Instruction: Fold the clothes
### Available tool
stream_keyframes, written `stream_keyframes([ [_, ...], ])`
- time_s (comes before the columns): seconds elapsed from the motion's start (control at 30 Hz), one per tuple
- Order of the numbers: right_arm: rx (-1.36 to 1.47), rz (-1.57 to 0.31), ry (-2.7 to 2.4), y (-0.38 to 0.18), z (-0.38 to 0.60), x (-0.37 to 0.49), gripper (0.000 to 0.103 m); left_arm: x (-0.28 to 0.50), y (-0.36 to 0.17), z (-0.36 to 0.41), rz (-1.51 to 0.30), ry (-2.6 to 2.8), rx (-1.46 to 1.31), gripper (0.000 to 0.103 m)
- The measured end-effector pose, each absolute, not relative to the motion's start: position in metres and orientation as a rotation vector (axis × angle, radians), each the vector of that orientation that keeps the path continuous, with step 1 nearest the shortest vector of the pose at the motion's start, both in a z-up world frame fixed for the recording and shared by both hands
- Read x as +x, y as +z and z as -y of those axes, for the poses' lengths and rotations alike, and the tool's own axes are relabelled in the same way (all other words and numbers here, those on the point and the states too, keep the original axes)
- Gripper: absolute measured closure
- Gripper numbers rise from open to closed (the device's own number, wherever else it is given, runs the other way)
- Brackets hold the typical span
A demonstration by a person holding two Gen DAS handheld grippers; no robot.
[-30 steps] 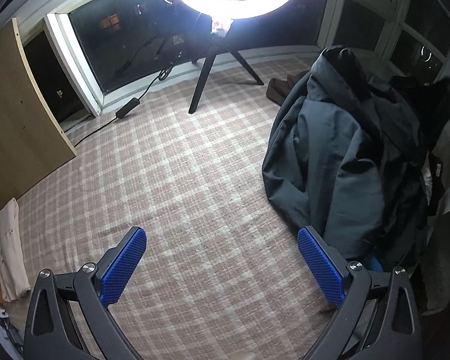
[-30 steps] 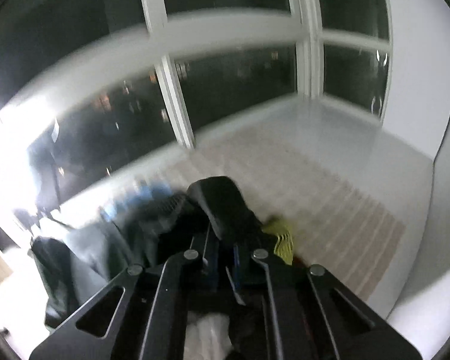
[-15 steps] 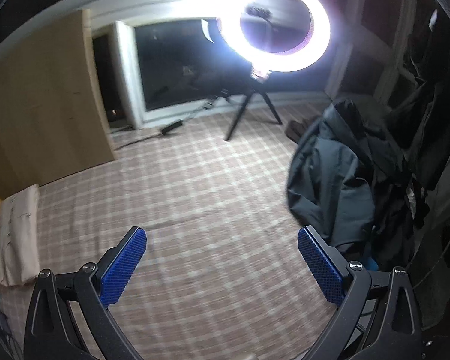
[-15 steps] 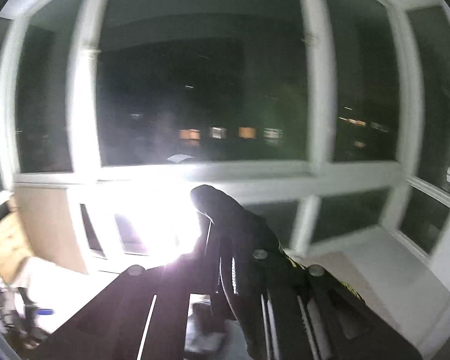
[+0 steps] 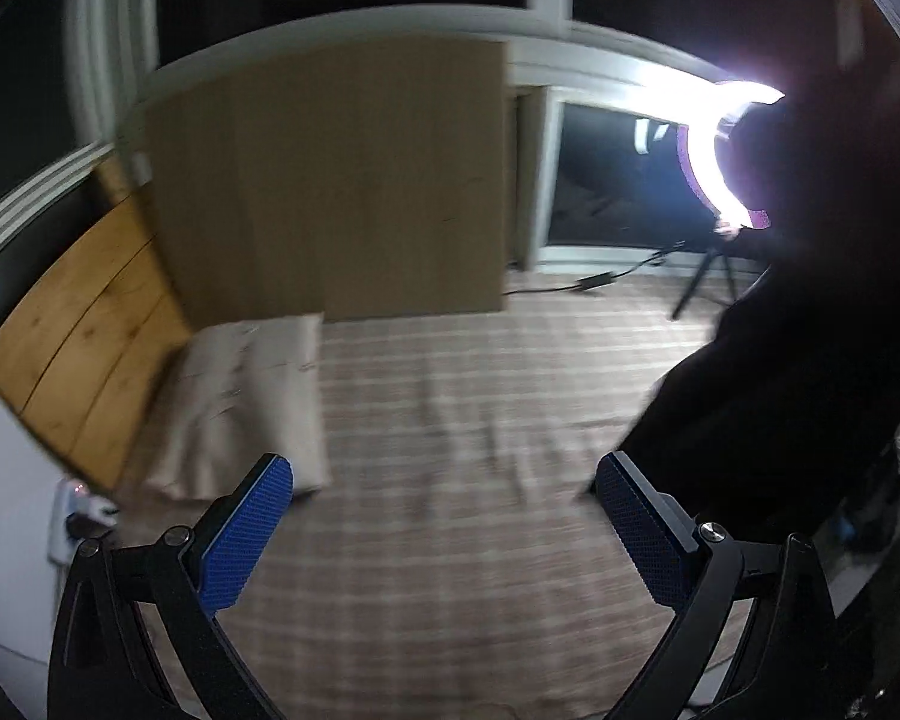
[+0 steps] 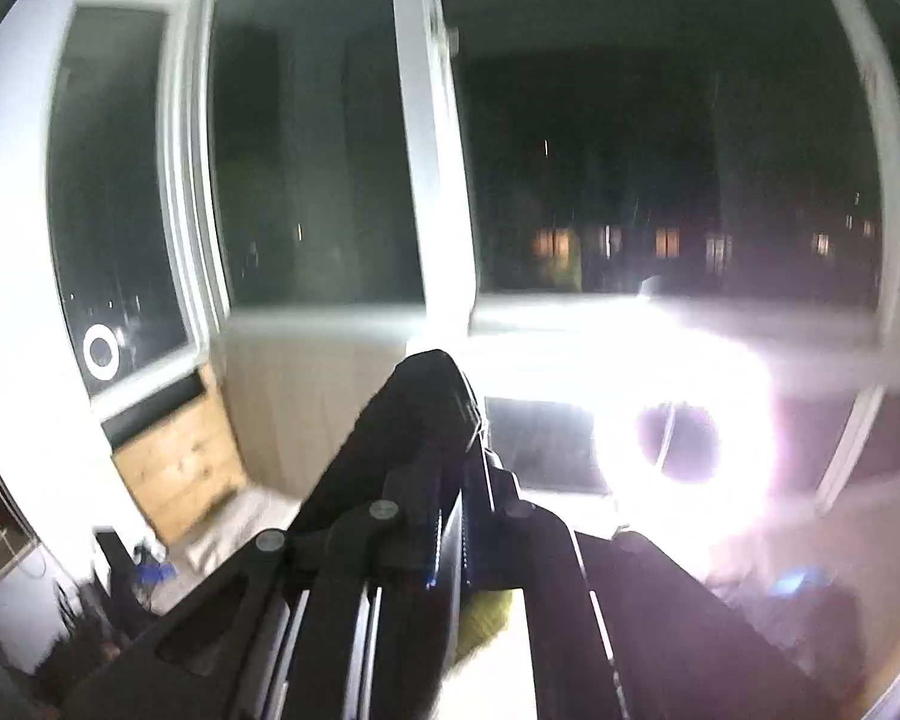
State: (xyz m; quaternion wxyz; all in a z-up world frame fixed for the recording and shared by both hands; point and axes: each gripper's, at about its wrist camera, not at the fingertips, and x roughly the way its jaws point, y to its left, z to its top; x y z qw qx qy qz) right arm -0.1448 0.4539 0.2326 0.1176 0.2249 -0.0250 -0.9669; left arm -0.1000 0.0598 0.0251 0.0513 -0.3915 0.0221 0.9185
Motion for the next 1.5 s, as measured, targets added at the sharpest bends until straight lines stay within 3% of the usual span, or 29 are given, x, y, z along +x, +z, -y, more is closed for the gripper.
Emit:
stream_keyframes([
  [0.07, 0.854, 0.079, -2.827, 0.165, -0.447, -0.166, 0.097, -0.106, 0.011, -0.044, -0.089, 2.782, -1.25, 0.001],
  [0.23, 1.646, -0.082, -2.701, -0.062, -0.445, -0.204, 0.091, -0.121, -0.025, -0.01, -0.147, 2.737, -1.39, 0.001],
  [0.3, 1.754, 0.053, -2.637, -0.107, -0.456, -0.199, 0.091, -0.131, -0.038, -0.011, -0.179, 2.703, -1.425, 0.001],
  [0.37, 1.783, 0.162, -2.612, -0.127, -0.462, -0.195, 0.084, -0.147, -0.053, -0.024, -0.203, 2.649, -1.443, 0.001],
  [0.47, 1.734, 0.266, -2.641, -0.137, -0.472, -0.202, 0.056, -0.173, -0.073, -0.051, -0.212, 2.548, -1.473, 0.001],
  [0.7, 1.716, 0.318, -2.685, -0.152, -0.498, -0.239, 0.054, -0.226, -0.126, -0.139, -0.221, 2.278, -1.549, 0.001],
  [0.97, 1.788, 0.319, -2.616, -0.192, -0.505, -0.257, 0.054, -0.247, -0.175, -0.189, -0.509, 2.242, -1.633, 0.002],
  [1.0, 1.792, 0.32, -2.61, -0.195, -0.506, -0.259, 0.054, -0.249, -0.178, -0.193, -0.519, 2.237, -1.635, 0.009],
  [1.07, 1.795, 0.325, -2.598, -0.202, -0.506, -0.264, 0.054, -0.25, -0.183, -0.201, -0.526, 2.21, -1.634, 0.038],
  [1.13, 1.801, 0.305, -2.583, -0.209, -0.502, -0.271, 0.054, -0.253, -0.187, -0.206, -0.49, 2.165, -1.65, 0.088],
  [1.17, 1.802, 0.288, -2.582, -0.211, -0.5, -0.273, 0.053, -0.254, -0.185, -0.202, -0.437, 2.154, -1.648, 0.097],
  [1.27, 1.757, 0.273, -2.565, -0.209, -0.491, -0.277, 0.053, -0.256, -0.176, -0.189, -0.282, 2.136, -1.617, 0.097],
  [1.3, 1.742, 0.287, -2.551, -0.208, -0.489, -0.278, 0.059, -0.257, -0.172, -0.184, -0.251, 2.142, -1.607, 0.097],
  [1.33, 1.73, 0.303, -2.534, -0.206, -0.486, -0.28, 0.068, -0.257, -0.163, -0.176, -0.207, 2.15, -1.592, 0.097],
  [1.37, 1.72, 0.321, -2.516, -0.203, -0.484, -0.282, 0.093, -0.258, -0.154, -0.168, -0.162, 2.158, -1.578, 0.097],
  [1.5, 1.622, 0.343, -2.521, -0.168, -0.472, -0.29, 0.095, -0.259, -0.105, -0.135, -0.089, 2.243, -1.474, 0.097],
])
